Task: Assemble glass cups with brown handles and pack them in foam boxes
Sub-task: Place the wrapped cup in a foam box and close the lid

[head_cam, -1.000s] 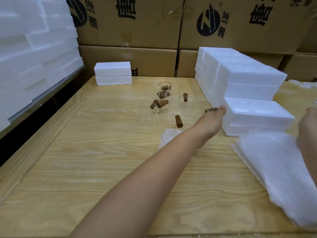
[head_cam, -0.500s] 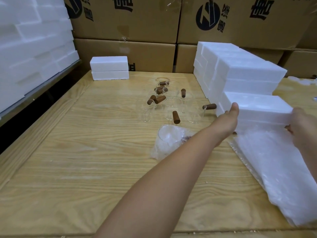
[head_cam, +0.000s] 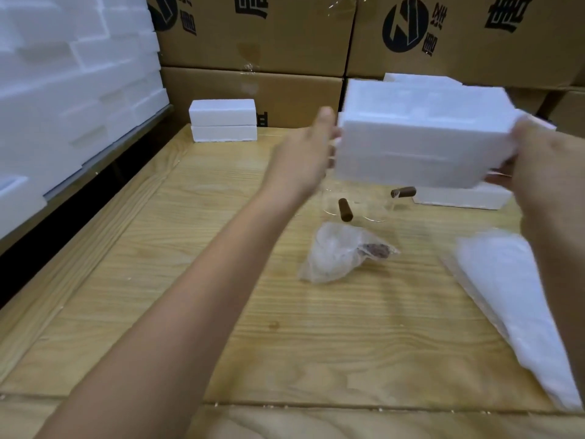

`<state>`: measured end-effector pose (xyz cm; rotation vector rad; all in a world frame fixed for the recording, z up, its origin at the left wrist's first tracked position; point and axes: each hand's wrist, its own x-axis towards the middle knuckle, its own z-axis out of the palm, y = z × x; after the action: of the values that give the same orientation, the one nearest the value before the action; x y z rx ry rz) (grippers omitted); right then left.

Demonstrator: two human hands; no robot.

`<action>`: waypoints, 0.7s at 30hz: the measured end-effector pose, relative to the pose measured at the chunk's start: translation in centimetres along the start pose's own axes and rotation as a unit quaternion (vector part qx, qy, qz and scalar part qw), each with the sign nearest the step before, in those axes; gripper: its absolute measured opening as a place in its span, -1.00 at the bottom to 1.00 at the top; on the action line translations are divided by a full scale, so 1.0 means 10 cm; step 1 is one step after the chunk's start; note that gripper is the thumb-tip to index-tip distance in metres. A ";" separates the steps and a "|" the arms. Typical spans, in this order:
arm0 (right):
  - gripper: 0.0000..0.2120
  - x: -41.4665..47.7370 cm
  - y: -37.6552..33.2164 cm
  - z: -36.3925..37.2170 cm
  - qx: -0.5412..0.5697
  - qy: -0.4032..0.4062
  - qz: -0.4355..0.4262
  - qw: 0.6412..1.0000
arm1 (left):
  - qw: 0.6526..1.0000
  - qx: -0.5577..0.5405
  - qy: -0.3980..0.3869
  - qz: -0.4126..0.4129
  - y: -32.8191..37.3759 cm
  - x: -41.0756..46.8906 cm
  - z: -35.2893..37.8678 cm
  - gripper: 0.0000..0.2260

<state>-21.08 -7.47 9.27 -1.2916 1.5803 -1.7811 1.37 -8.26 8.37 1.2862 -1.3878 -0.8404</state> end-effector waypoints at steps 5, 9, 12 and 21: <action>-0.40 -0.46 -0.12 0.88 -0.070 -0.156 -0.050 0.984 | 0.974 0.085 0.208 -0.017 -0.34 0.01 -0.75 -0.62; -0.48 -0.82 -0.08 1.36 -0.079 -0.233 -0.009 0.969 | 0.932 0.133 0.332 -0.061 -0.61 0.01 -1.13 -0.68; -0.51 -0.99 -0.02 1.56 -0.076 -0.269 0.028 0.960 | 0.916 0.146 0.355 -0.114 -0.84 -0.01 -1.24 -0.77; -0.54 -1.15 -0.05 1.79 -0.092 -0.292 -0.001 0.952 | 0.875 0.149 0.446 -0.116 -1.13 -0.08 -1.34 -0.72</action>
<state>-0.39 -7.57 4.12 -1.7051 1.4098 -1.1087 17.11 -7.62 0.68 1.7879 -0.6242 -0.0942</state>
